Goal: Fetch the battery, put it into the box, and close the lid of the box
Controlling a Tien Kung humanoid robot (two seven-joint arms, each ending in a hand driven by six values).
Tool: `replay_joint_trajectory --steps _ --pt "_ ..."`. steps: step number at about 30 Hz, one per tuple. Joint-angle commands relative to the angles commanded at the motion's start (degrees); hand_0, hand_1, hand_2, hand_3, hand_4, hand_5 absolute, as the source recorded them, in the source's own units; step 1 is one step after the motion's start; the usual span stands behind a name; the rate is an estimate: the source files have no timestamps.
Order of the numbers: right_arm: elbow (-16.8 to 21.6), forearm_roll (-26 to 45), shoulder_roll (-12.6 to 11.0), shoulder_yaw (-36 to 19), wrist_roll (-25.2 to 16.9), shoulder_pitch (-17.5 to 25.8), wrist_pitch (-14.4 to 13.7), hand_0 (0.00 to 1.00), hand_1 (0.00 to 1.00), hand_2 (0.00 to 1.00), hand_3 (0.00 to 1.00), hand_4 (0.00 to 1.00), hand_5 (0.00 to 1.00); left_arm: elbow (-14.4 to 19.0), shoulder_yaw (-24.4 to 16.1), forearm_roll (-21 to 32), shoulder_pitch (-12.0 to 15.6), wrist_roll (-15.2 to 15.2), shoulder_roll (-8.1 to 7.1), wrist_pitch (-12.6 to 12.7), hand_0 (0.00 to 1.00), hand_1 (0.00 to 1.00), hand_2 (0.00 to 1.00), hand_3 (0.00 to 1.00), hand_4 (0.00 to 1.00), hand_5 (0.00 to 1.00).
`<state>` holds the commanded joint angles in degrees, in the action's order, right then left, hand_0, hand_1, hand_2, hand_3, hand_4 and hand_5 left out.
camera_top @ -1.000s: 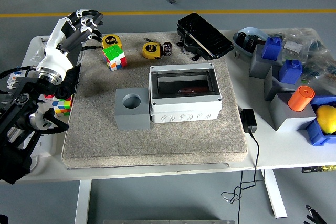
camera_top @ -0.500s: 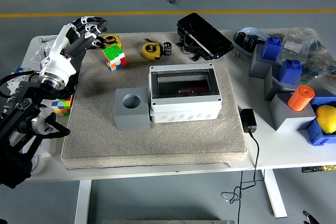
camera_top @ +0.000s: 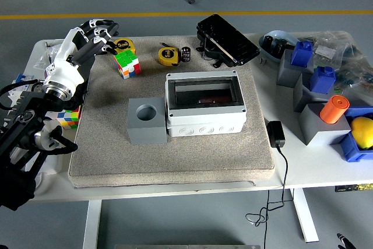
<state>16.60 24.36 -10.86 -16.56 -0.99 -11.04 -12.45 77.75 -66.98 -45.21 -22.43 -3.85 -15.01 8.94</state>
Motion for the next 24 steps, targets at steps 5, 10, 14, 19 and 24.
replay_joint_trajectory --steps 5,10,14,19,24 --pt "0.0 -0.2 0.2 -0.1 -0.1 0.0 0.0 0.661 0.64 0.643 0.537 0.882 0.438 -0.2 0.8 -0.2 -0.1 0.2 -0.15 -0.1 0.267 0.333 0.465 0.514 0.928 0.294" --pt "0.0 -0.1 0.2 0.0 0.0 0.0 0.2 0.661 0.64 0.644 0.537 0.882 0.438 -0.1 0.8 -0.2 -0.1 0.2 -0.13 0.0 0.267 0.334 0.465 0.515 0.927 0.293" --pt "-0.1 -0.1 0.1 -0.1 0.1 -0.1 0.0 0.661 0.64 0.644 0.537 0.883 0.439 -0.4 1.2 -0.4 -0.1 0.0 -0.43 0.0 0.268 0.334 0.466 0.514 0.927 0.293" --pt "-0.1 -0.1 0.1 0.0 0.1 -0.1 -0.1 0.659 0.64 0.645 0.538 0.883 0.439 -0.3 1.1 -0.3 0.0 0.1 -0.51 -0.1 0.268 0.335 0.467 0.515 0.925 0.289" --pt "-0.1 -0.3 0.3 -0.1 -0.1 -0.2 -0.2 0.659 0.64 0.645 0.538 0.883 0.439 -0.4 1.2 -0.2 0.1 -0.2 -0.51 0.2 0.268 0.335 0.467 0.515 0.925 0.289"
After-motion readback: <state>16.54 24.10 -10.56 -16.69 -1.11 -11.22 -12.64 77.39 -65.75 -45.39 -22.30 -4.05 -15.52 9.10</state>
